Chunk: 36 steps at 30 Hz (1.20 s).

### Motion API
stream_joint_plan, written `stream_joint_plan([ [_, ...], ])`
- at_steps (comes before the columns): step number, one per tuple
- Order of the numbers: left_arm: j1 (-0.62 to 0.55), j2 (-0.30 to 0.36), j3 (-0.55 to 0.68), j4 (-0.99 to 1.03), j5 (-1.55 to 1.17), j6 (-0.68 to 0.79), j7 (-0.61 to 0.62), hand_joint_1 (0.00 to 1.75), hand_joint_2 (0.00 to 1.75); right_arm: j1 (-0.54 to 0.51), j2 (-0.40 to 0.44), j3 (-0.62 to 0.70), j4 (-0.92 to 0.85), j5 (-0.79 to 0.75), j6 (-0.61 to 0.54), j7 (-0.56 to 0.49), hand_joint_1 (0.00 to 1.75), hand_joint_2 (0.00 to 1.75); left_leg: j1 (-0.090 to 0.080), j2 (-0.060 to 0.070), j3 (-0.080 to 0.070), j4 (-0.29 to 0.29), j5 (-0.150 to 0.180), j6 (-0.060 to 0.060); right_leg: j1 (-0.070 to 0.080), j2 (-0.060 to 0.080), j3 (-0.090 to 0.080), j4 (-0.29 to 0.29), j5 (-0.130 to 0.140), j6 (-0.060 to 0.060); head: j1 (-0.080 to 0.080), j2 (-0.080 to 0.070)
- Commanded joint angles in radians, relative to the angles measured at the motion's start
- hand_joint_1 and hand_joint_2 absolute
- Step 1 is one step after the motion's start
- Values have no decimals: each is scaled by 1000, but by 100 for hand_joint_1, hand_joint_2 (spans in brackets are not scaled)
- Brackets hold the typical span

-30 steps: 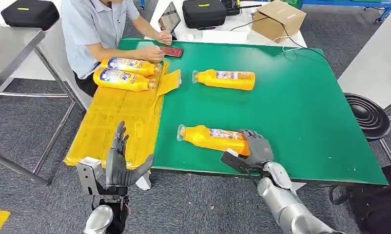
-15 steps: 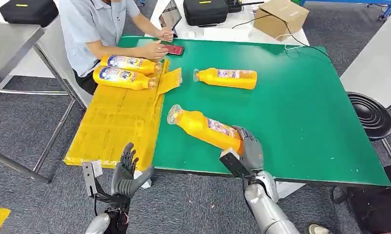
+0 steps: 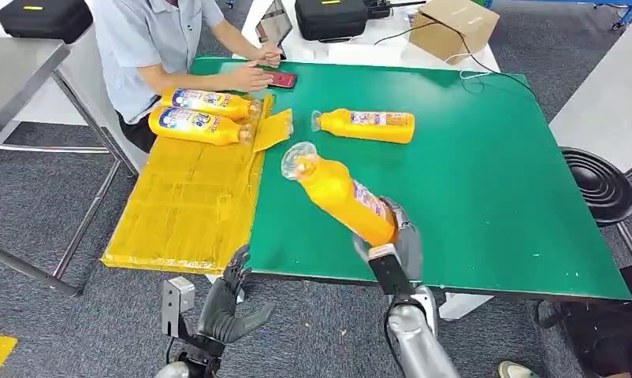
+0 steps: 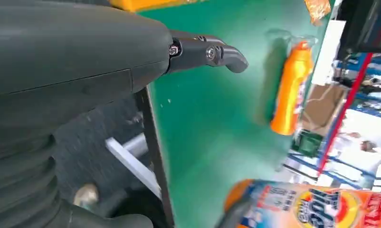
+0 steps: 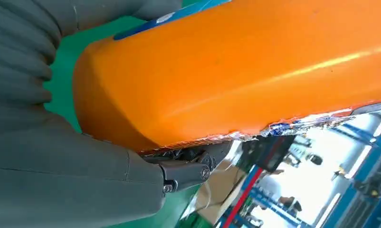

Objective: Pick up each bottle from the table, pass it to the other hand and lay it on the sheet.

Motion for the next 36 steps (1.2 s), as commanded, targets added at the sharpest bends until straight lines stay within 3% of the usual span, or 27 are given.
stream_joint_plan([
  [1, 35, 52, -28, -114, 10, -3, -32, 0, 175, -24, 30, 250, 130, 73, 114, -25, 175, 175, 1, 3, 4, -1, -2, -1, 1, 2, 4, -1, -1, -2, 0, 0],
  [5, 39, 50, -22, -134, 10, -4, -32, 0, 175, -18, 57, 280, 133, 76, 118, -38, 175, 175, 1, 3, 6, -1, -2, -1, 1, 2, 6, -1, -1, -2, 0, 0],
  [6, 24, 40, -21, -152, 11, -13, -32, 0, 175, -37, 85, 355, 147, 85, 127, -40, 175, 175, 1, 4, 3, 0, -2, -1, 1, 3, 3, -1, -1, -2, 0, 0],
  [16, 2, -32, 54, -174, 97, 2, -57, 0, 175, -67, 95, 483, 208, 79, 146, -66, 175, 175, 1, 0, 1, -1, 0, 0, 0, -1, 2, -1, 0, -1, 0, 0],
  [20, 2, -32, 54, -175, 101, -1, -58, 0, 175, -69, 96, 487, 211, 77, 146, -67, 175, 175, 1, -1, 4, -1, -1, -1, 0, -1, 5, -1, -1, -2, 0, 0],
  [25, 2, -8, 21, -181, 169, -129, -65, 0, 175, -96, 97, 532, 246, 63, 165, -55, 175, 175, 1, -1, 2, -1, 0, -1, 0, -1, 3, -1, -1, -1, 0, 0],
  [36, 6, -2, 12, -208, 153, -189, -90, 0, 175, -111, 99, 541, 297, 67, 177, -43, 175, 175, 1, -1, 2, -1, 0, 0, 0, -1, 2, -1, -1, -1, 0, 0],
])
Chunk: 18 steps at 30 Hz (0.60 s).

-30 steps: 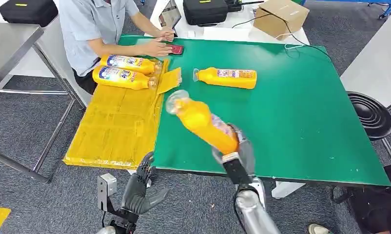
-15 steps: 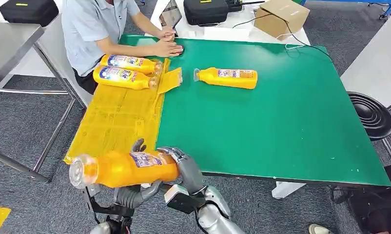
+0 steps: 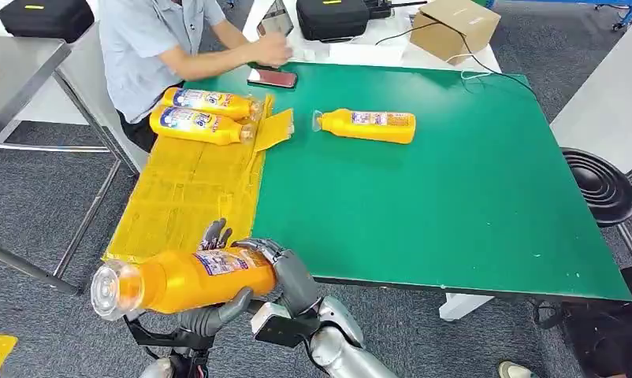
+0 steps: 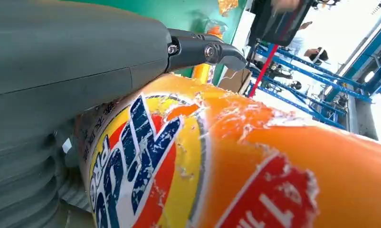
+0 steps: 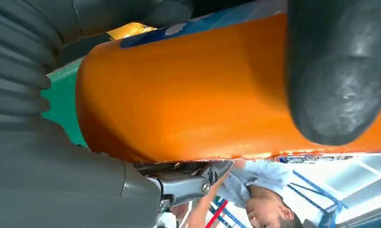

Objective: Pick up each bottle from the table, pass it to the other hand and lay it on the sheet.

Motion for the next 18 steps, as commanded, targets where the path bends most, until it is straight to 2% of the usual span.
stream_joint_plan([
  [1, -33, 15, -16, -11, 0, -55, -5, 0, 175, -44, -13, 65, 137, 10, 25, 11, 175, 175, 0, -1, 5, -1, -1, 0, 1, -2, 6, -2, -1, -1, 0, 0],
  [2, -36, 5, -1, -2, 4, -31, 7, 2, 175, -44, -11, 72, 143, 12, 33, 9, 175, 175, 0, -1, 5, -1, -1, 0, 1, -2, 6, -1, -2, -1, 0, 0],
  [3, -39, 1, 6, 2, 7, -23, 10, 161, 175, -44, -10, 78, 144, 16, 35, 8, 175, 175, 0, -1, 4, -1, -1, 0, 0, -2, 4, -1, -1, -1, 0, 0],
  [4, -41, -9, 20, 10, 10, -1, 13, 175, 175, -42, -11, 89, 146, 20, 49, 9, 175, 175, 1, -2, 5, -1, -1, -1, 1, -3, 6, -1, -2, -2, 0, 0],
  [10, -42, -23, 48, 13, 42, 19, 26, 175, 175, -37, -17, 114, 153, 31, 71, 20, 175, 175, 0, -2, 2, -1, 0, 0, 0, -3, 3, -1, -1, -1, 0, 0],
  [11, -41, -31, 64, 12, 52, 35, 26, 175, 175, -36, -18, 122, 158, 36, 77, 25, 166, 175, 1, -3, 4, -1, -1, -1, 1, -4, 5, -2, -2, -1, 0, 0],
  [13, -41, -44, 90, 8, 81, 63, 40, 175, 175, -36, -18, 135, 164, 35, 97, 30, 136, 175, 0, -2, 2, -1, 0, 0, 0, -2, 3, -1, -1, -1, 0, 0],
  [14, -45, -44, 101, 4, 86, 77, 43, 175, 175, -36, -18, 141, 165, 38, 100, 33, 91, 175, 1, -2, 5, -2, -1, 0, 1, -4, 6, -2, -2, -1, 0, 0],
  [15, -48, -46, 109, 2, 89, 87, 43, 175, 175, -38, -18, 148, 166, 41, 105, 37, 28, 175, 1, -2, 4, -1, 0, 0, 1, -4, 5, -2, -1, -1, 0, 0],
  [16, -50, -47, 118, -2, 92, 97, 43, 175, 175, -40, -19, 157, 166, 43, 115, 48, 0, 175, 0, -2, 2, -1, 0, 0, 0, -3, 2, -1, -1, -1, 0, 0],
  [18, -57, -49, 140, -8, 95, 117, 41, 175, 175, -43, -22, 170, 164, 50, 122, 58, 0, 175, 1, -2, 3, -1, 0, -1, 1, -4, 4, -1, -1, -1, 0, 0],
])
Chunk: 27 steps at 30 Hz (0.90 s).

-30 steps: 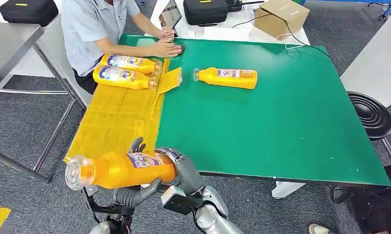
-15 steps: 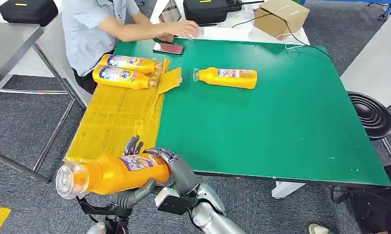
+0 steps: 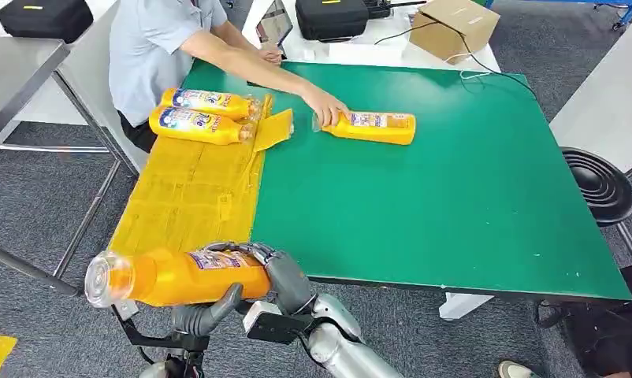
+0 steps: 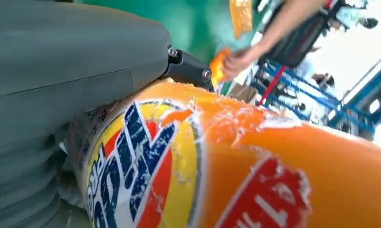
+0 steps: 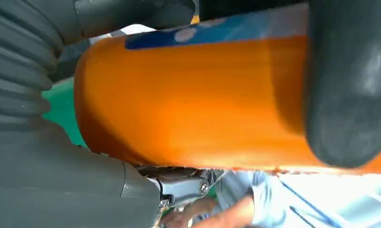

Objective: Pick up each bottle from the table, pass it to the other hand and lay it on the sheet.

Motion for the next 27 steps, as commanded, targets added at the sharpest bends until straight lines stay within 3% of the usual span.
stream_joint_plan([
  [1, -84, -31, 102, -13, 28, 68, 8, 175, 175, -3, -26, 129, 96, 27, 62, 34, 0, 175, 1, -3, 2, -1, 0, -1, 1, -4, 4, -1, -1, -1, 0, 0],
  [2, -88, -31, 114, -18, 31, 73, 10, 175, 175, -6, -27, 137, 98, 35, 62, 44, 0, 0, 1, -3, 4, -1, -1, -1, 1, -4, 6, -2, -2, -2, 0, 0],
  [8, -112, -27, 153, -16, 58, 91, 37, 175, 175, -6, -26, 134, 93, 40, 24, 48, 0, 0, 1, -5, 5, -1, 0, -1, 2, -7, 7, -1, -2, -2, 0, 0],
  [12, -169, 20, 138, 42, -72, 239, 72, 175, 175, 1, -30, 132, 76, 41, -17, 52, 0, 0, 1, -3, 6, -2, -1, -1, 2, -5, 7, -2, -2, -2, 0, 0],
  [14, -186, 28, 144, 60, -73, 241, 74, 175, 175, 2, -30, 133, 72, 40, -20, 53, 0, 0, 1, -5, 4, -2, 1, -1, 1, -6, 5, -1, -1, -2, 0, 0],
  [17, -288, 129, 80, 195, -236, 321, 161, 175, 175, 10, -33, 130, 55, 30, -64, 49, 0, 0, 1, -5, 6, -3, 1, -1, 1, -6, 7, -2, -2, -2, 0, 0],
  [21, -479, 238, -8, 403, -585, 312, 214, 175, 175, 9, -30, 118, 51, 14, -78, 31, 0, 0, 0, -7, 2, -2, 3, -1, 0, -7, 4, -1, -1, -1, 1, 0],
  [24, -562, 245, -6, 459, -784, 280, 239, 175, 175, 8, -22, 94, 52, 9, -81, 27, 0, 0, 1, -8, 3, -1, 3, -3, 2, -9, 5, 0, -1, -2, 0, 0],
  [27, -618, 220, 16, 507, -806, 196, 258, 175, 175, 6, -15, 73, 61, 2, -87, 24, 0, 0, 1, -6, 3, -1, 3, -3, 2, -6, 5, 1, -1, -2, 0, 0],
])
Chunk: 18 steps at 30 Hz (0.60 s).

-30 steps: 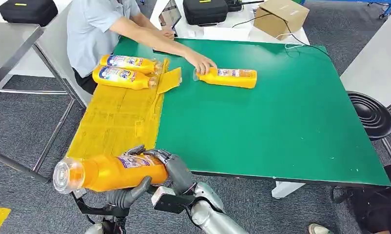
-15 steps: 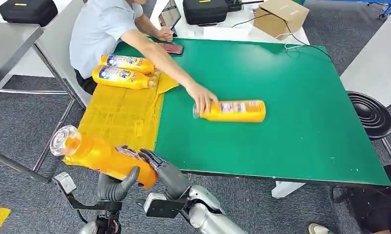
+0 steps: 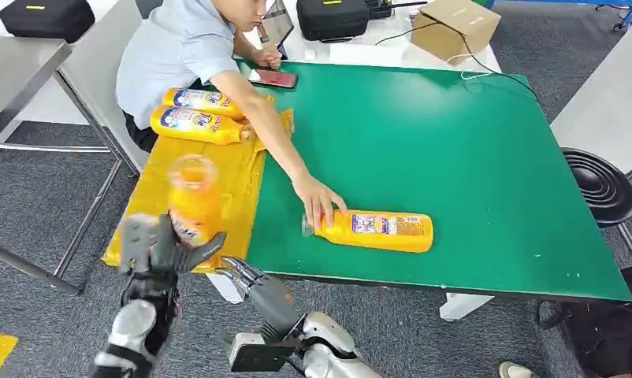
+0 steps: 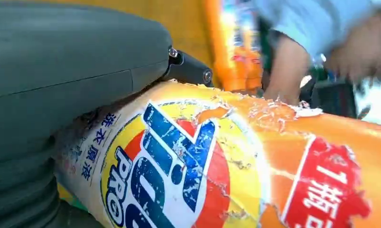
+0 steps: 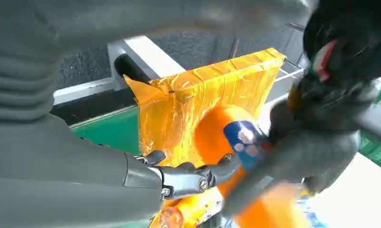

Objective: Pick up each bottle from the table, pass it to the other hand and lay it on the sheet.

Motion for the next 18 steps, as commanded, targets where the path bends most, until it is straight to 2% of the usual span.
stream_joint_plan([
  [1, -301, 72, -55, 336, -166, -151, 44, 175, 175, -19, -8, -28, 35, -19, -19, -10, 0, 0, 1, -4, 2, -1, 0, 0, 0, -5, 4, 0, -1, -1, 0, 0],
  [5, -322, 85, -83, 364, -184, -184, 53, 175, 175, -17, -6, -35, 37, -24, -26, -14, 0, 0, 1, -2, 3, -1, 0, 0, 0, -4, 4, -1, -1, -1, 0, 0],
  [9, -471, 111, -186, 562, -384, -193, 98, 175, 175, -21, 2, -46, 51, -36, -7, -22, 0, 0, 1, -4, 2, 0, 0, 0, 0, -6, 4, 0, -1, -1, 0, 0],
  [12, -554, 88, -231, 688, -497, -195, 115, 175, 175, -28, 10, -42, 62, -34, 8, -26, 0, 0, 1, -4, 0, 0, 1, 0, 1, -5, 1, 0, 0, -1, 0, 0],
  [14, -639, 81, -344, 828, -640, -229, 157, 175, 175, -35, 19, -31, 69, -34, 28, -34, 0, 0, 1, -4, 1, 0, 1, 0, 1, -6, 3, 0, -1, -1, 0, 0],
  [18, -700, 49, -406, 969, -718, -299, 232, 175, 175, -46, 31, -18, 83, -33, 39, -32, 0, 0, 1, -3, 1, 0, 1, 0, 0, -4, 2, 0, 0, 0, 1, 0],
])
